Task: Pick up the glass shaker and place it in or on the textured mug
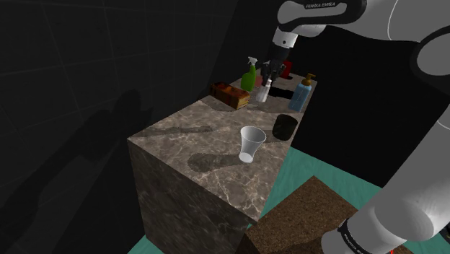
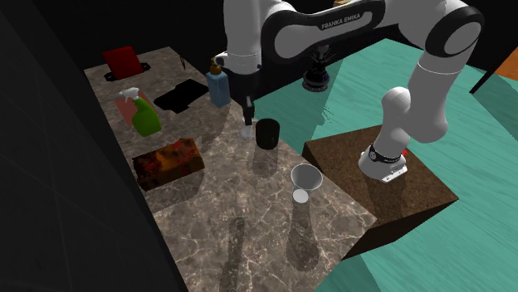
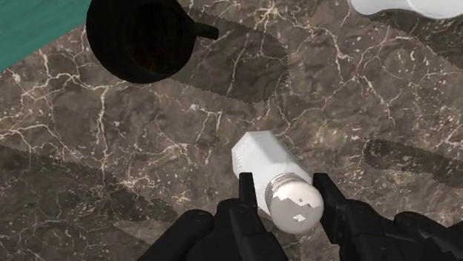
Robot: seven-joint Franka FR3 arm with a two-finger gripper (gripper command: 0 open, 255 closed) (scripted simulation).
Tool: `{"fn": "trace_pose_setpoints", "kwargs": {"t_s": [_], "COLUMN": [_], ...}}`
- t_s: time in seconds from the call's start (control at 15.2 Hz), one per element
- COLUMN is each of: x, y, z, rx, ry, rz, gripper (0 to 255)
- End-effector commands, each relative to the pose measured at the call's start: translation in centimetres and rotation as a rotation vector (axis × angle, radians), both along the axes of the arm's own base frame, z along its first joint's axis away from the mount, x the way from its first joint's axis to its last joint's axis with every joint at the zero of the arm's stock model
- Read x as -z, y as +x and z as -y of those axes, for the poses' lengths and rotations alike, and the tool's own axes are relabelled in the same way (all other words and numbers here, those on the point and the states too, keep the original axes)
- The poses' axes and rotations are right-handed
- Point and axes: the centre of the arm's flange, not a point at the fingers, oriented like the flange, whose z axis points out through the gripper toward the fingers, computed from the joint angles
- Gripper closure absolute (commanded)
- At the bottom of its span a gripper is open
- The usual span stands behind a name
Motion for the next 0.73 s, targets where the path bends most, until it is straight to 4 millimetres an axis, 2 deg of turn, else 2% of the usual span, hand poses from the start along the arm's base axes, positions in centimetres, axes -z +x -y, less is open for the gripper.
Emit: {"fn": "trace_pose_setpoints", "kwargs": {"t_s": [0.0, 0.59, 0.66], "x": [-0.8, -3.7, -3.2], "y": [-1.8, -11.0, -11.0], "z": [1.5, 9.4, 9.4], "rx": [0.0, 0.0, 0.0], "ry": [0.0, 0.0, 0.0], "rz": [0.0, 0.0, 0.0], "gripper": [255, 255, 255]}}
